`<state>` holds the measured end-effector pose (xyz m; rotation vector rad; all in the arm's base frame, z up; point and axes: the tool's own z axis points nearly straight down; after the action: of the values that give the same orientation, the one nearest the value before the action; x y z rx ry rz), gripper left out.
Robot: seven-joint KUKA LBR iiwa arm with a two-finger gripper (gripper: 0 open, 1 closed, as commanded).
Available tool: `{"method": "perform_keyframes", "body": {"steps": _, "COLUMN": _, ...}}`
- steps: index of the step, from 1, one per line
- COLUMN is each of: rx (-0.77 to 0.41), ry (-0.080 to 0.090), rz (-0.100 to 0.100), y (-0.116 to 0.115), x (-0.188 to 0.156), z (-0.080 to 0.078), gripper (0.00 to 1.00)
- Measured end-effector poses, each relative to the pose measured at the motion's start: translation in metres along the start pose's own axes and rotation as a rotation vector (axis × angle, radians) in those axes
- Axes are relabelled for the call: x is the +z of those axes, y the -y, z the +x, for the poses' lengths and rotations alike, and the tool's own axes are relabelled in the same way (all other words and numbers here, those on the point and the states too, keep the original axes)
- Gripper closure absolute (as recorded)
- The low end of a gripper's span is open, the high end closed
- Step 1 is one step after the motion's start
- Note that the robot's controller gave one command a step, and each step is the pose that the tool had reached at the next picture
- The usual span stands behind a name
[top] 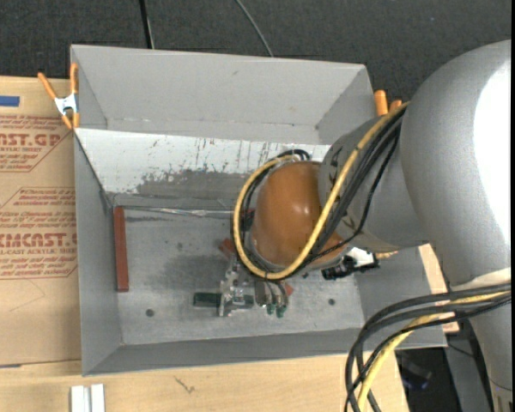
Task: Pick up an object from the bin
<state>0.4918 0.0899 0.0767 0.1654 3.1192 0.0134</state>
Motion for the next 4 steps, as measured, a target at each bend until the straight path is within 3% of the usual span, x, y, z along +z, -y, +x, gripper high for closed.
{"method": "perform_keyframes", "body": {"steps": 2, "rx": 0.0, "ry": -0.003, "rz": 0.001, "y": 0.0, "x": -0.003, "z": 0.0, "gripper": 1.0}}
{"method": "perform_keyframes", "body": {"steps": 4, "rx": 0.001, "ry": -0.022, "rz": 0.009, "y": 0.001, "x": -0.015, "z": 0.003, "gripper": 1.0}}
